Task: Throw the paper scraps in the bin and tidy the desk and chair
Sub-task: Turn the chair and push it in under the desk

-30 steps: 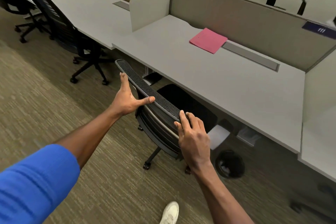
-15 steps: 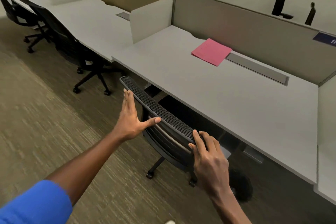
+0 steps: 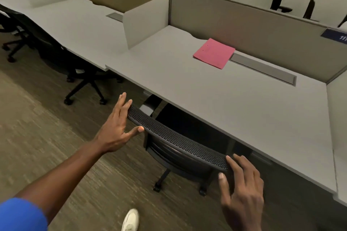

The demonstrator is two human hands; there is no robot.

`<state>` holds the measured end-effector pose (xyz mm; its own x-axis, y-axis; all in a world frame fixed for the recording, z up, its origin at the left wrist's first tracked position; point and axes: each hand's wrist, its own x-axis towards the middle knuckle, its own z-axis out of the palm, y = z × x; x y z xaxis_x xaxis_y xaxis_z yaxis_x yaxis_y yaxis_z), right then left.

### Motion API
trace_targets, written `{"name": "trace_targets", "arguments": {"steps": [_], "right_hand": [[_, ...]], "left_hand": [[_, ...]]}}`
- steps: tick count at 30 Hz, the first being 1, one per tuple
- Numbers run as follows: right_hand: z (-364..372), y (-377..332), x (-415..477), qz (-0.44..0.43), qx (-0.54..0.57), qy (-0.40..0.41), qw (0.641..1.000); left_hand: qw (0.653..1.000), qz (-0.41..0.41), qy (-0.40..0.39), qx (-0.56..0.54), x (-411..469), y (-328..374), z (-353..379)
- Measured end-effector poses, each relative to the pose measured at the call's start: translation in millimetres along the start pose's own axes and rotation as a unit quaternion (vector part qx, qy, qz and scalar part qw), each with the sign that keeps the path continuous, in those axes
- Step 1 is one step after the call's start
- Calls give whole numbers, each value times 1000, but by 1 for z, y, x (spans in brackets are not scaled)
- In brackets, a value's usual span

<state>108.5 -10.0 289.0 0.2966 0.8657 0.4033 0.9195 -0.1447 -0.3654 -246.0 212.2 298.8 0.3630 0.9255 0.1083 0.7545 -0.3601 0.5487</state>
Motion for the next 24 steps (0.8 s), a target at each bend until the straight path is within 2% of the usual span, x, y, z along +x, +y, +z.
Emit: {"name": "trace_targets", "arguments": {"steps": [4,9,17,24], "right_hand": [[7,-24,6,41,-21,-12,999],[28,-43,22,87,-44,33,995],[41,-45,39,119,-62,71,988],[49,-24,72,127,-57,70,988]], "left_hand": [[999,48,-5,-14,19,-16,-5],[993,112,5,-40,39,-33,-7],[986,159,22,-55,80,-37,-5],[984,153,40,-80,112,-32,11]]}}
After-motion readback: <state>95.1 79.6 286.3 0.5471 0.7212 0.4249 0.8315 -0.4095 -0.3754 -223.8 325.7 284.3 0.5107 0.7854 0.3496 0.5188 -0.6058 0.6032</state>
